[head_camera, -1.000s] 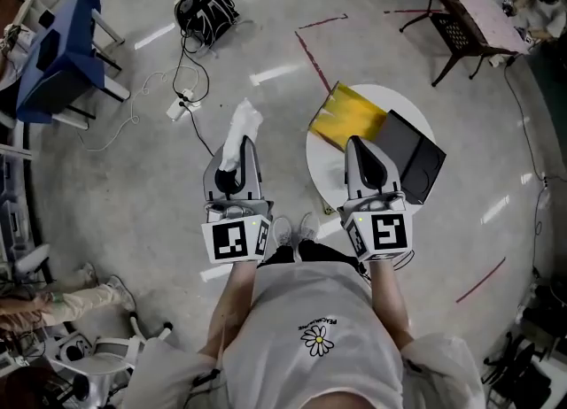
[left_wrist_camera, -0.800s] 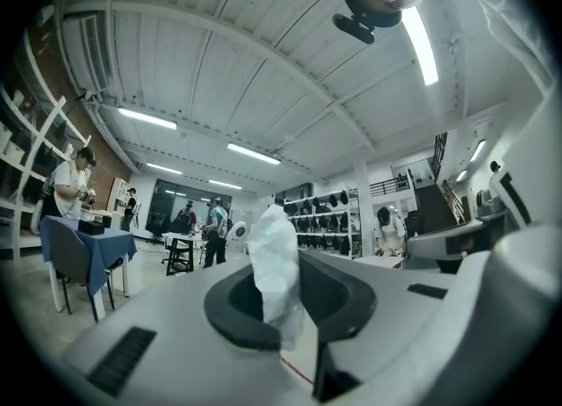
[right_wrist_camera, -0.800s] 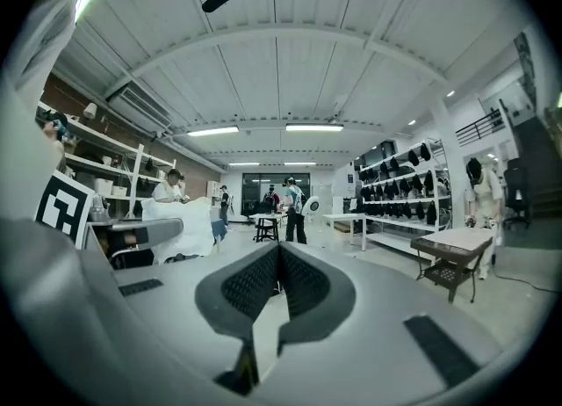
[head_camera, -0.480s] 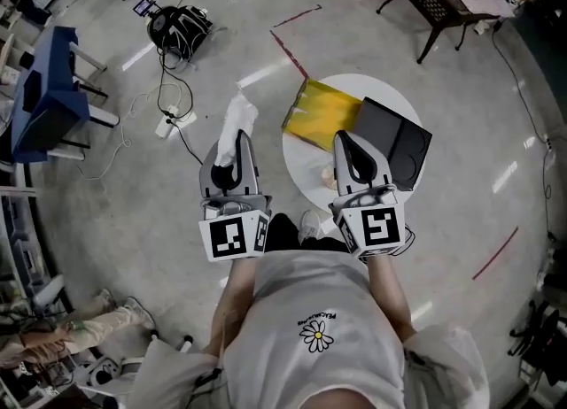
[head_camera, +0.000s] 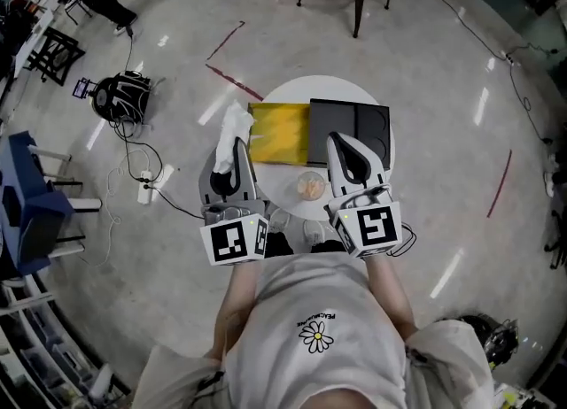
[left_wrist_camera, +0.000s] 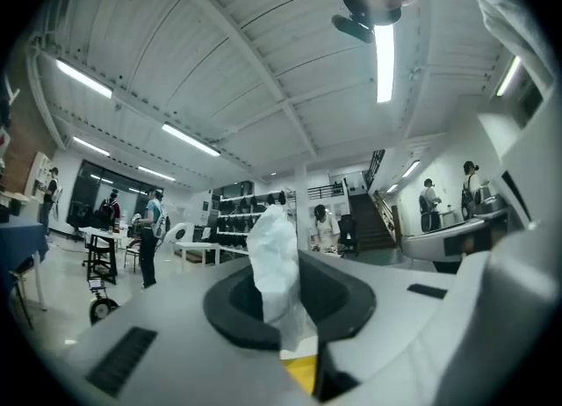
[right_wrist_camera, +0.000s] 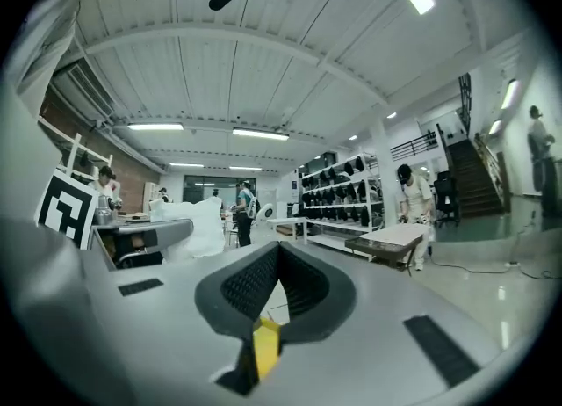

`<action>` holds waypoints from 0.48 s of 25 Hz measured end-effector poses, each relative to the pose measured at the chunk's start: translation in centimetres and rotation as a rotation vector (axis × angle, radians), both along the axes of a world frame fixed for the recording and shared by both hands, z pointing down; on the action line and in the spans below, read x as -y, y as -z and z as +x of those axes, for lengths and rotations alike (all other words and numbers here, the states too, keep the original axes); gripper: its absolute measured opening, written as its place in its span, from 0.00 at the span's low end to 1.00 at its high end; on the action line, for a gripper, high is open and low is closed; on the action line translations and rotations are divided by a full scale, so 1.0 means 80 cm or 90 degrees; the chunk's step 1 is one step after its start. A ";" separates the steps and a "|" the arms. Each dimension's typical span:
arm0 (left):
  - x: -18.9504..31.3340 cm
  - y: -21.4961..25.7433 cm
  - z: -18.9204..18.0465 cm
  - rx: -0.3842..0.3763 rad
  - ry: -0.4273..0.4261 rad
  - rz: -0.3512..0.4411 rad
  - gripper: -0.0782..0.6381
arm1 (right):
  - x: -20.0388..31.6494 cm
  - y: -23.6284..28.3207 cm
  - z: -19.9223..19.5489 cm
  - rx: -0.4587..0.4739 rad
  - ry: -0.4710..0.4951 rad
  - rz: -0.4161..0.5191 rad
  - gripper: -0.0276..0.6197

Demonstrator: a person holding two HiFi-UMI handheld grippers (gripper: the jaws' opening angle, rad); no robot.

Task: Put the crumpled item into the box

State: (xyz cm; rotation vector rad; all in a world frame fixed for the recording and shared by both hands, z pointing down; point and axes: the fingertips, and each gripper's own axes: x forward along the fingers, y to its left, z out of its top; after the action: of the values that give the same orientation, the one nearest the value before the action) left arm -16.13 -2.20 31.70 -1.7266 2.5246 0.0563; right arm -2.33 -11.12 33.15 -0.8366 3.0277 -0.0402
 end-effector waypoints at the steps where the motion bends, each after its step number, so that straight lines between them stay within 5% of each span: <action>1: 0.008 0.002 -0.001 0.000 -0.020 0.001 0.17 | 0.003 0.003 0.004 0.000 -0.023 0.003 0.05; 12: 0.048 0.010 -0.015 0.006 -0.107 0.004 0.17 | 0.021 0.015 0.019 0.010 -0.132 0.004 0.05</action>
State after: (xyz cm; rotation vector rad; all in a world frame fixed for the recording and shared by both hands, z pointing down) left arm -17.30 -6.05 30.93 -1.9279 2.3634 0.0661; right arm -0.84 -12.83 31.98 -1.1386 2.9067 -0.0363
